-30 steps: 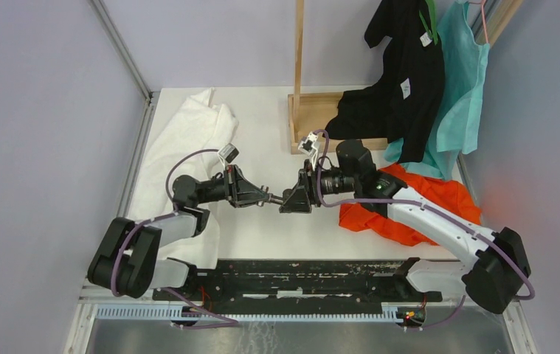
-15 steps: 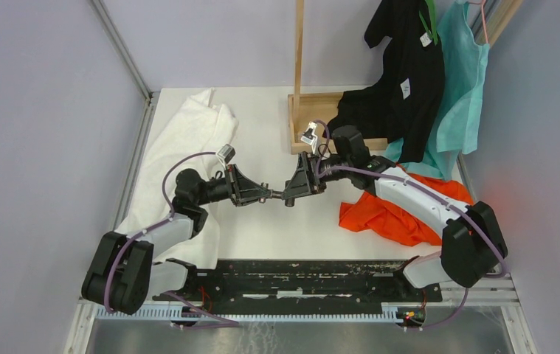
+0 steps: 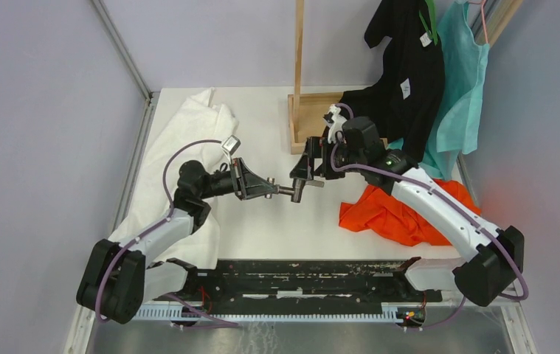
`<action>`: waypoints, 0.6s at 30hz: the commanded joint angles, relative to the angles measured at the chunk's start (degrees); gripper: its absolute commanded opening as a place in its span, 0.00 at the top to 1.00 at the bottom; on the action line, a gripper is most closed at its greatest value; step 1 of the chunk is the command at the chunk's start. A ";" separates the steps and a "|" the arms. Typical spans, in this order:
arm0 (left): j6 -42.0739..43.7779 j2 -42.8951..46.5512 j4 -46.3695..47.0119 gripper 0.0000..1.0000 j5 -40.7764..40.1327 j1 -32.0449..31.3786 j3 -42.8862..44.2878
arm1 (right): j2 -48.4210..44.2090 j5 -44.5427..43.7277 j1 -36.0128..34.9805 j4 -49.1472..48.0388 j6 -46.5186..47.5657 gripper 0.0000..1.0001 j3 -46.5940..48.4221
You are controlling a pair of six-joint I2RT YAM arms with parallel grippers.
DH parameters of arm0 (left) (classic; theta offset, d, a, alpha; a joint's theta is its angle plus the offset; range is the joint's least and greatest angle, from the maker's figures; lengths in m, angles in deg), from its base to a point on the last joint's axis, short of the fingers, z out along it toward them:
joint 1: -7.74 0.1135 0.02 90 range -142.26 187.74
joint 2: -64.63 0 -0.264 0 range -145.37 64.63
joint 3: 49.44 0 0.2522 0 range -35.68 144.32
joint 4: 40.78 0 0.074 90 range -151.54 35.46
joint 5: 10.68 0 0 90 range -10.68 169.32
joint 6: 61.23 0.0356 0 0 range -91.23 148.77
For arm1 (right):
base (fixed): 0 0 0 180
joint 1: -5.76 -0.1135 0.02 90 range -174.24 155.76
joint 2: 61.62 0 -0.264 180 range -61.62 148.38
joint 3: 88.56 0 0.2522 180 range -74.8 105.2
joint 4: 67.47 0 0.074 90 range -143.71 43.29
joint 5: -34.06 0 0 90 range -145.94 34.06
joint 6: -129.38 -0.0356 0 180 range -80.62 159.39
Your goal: Install the water faucets
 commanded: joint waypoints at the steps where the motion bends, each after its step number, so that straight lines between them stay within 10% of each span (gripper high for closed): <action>1: 5.32 3.01 -1.45 0.97 3.04 -0.26 3.76 | -3.99 -13.01 1.06 4.09 4.29 0.00 4.44; 11: 4.75 0.26 -8.50 0.97 1.01 -0.28 8.91 | -23.60 -7.30 0.47 -17.70 22.65 0.00 -9.40; 18: -0.49 -5.47 -13.64 0.97 2.31 1.83 13.22 | -29.19 -13.53 -11.14 -9.66 56.78 0.00 -8.84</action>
